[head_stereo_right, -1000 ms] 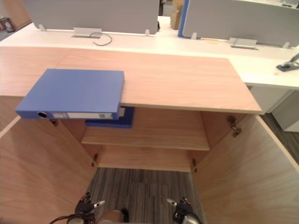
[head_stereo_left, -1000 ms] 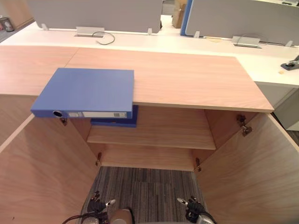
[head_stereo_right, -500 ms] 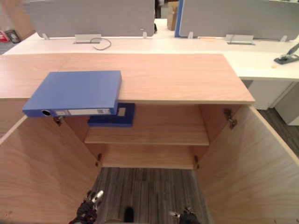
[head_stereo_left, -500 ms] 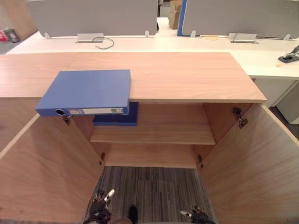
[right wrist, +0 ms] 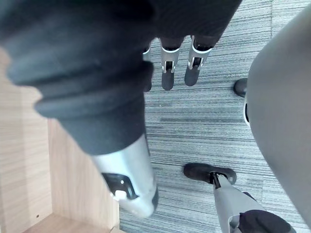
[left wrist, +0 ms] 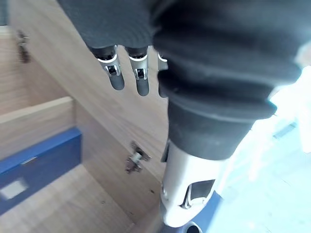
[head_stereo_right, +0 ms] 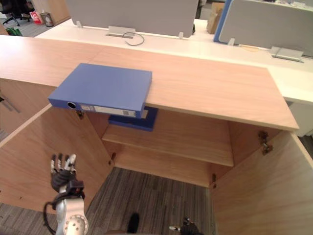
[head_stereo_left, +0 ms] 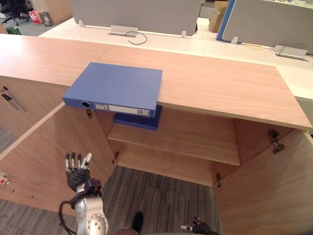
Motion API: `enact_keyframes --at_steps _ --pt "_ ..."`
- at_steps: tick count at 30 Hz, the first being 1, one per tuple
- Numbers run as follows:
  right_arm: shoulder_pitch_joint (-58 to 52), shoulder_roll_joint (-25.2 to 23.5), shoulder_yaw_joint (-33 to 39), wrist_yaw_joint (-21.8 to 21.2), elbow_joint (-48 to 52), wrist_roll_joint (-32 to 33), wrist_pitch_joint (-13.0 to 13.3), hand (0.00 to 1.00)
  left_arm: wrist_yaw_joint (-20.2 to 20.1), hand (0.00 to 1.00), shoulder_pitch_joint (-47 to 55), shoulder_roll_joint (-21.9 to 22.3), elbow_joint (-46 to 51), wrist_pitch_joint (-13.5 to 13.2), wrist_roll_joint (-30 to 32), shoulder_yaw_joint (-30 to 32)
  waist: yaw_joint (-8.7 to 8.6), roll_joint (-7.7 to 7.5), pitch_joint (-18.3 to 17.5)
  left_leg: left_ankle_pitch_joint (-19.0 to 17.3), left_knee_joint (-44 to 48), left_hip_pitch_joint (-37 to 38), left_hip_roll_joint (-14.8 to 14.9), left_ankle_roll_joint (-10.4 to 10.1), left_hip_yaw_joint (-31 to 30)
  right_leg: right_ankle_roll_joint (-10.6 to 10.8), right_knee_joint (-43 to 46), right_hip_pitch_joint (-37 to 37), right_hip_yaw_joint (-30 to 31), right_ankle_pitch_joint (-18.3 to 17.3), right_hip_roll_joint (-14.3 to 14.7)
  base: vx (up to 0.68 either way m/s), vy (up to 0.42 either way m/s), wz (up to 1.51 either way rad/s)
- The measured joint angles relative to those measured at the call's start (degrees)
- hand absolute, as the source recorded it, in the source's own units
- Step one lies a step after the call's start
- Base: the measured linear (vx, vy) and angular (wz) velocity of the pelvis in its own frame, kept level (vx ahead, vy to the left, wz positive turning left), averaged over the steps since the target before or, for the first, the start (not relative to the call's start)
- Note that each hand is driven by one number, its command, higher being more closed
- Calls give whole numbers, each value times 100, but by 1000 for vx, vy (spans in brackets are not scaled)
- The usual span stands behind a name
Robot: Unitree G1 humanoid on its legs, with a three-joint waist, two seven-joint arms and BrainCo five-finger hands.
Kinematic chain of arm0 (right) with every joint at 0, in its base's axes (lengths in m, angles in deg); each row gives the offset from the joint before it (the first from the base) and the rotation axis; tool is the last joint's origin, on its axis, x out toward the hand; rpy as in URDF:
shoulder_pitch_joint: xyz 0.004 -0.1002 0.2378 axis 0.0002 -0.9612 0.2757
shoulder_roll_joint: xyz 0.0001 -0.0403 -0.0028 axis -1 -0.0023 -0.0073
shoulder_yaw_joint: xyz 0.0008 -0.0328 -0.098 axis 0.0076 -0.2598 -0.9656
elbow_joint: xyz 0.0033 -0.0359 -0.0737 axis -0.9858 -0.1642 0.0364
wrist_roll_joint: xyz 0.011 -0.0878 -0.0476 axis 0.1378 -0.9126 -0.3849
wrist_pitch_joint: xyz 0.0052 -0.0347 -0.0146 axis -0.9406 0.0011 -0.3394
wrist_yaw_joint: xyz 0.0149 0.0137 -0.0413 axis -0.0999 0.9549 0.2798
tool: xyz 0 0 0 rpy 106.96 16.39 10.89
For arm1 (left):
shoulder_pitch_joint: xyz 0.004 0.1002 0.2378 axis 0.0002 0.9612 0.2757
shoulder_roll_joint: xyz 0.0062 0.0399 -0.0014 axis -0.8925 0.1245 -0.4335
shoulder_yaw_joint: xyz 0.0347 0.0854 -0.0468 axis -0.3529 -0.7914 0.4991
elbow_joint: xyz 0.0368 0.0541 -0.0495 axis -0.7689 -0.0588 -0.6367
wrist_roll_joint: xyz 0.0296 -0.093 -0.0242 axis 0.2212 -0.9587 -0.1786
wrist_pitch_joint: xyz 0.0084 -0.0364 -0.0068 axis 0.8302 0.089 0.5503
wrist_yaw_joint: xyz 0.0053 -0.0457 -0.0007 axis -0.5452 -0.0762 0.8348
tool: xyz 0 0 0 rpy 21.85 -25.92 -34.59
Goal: Walk over to the cabinet, pick up the folder, carry it to the office cabinet, place the folder inside the office cabinet, then close the office cabinet door
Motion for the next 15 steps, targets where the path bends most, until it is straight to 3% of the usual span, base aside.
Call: enact_keyframes --at_steps 1,3,4,6,9,11,12,15 --pt "-1 0 1 0 -7 0 1 0 46 0 -3 1 107 11 162 17 1 1 -4 1 0 0 13 -1 1 -11 -1 -2 4 17 13 33 -26 -5" --pt "-33 -19 6 -1 -67 -2 11 0 399 0 -50 10 729 158 1724 170 7 9 -60 8 0 9 95 -13 4 -45 1 -11 18 96 83 8 -18 -7" --pt "-53 -19 10 -1 -67 -4 13 0 480 0 -71 11 850 223 2091 196 16 11 -66 11 -1 11 109 -19 4 -50 3 -14 22 100 86 -23 -4 -7" --pt "-99 -6 51 -1 -63 -37 21 0 800 0 -90 18 1218 565 3882 330 52 43 -72 -17 -9 11 150 -84 4 -51 5 -27 38 99 106 -60 3 -9" --pt "-108 -7 79 3 -50 -232 24 0 1256 0 -128 41 1542 808 5430 550 58 95 -80 -52 -37 18 197 -99 -5 -122 -3 -32 27 23 176 -102 2 -7" --pt "-110 -3 89 3 -47 -236 26 0 1502 0 -146 16 1728 901 6074 554 62 108 -76 -60 -39 17 213 -130 -44 -138 4 -48 20 -44 197 -108 8 2" --pt "-114 -1 115 3 -52 -246 28 0 1703 0 -182 -45 1907 978 6686 490 61 115 -82 -61 -40 13 221 -168 -97 -163 16 -61 16 -73 203 -115 24 6" --pt "-125 -3 181 3 -55 -248 38 0 2048 0 -326 -289 2097 1127 7532 397 78 121 -89 -32 -39 8 277 -217 -140 -174 12 -74 28 -75 252 -51 7 -3"
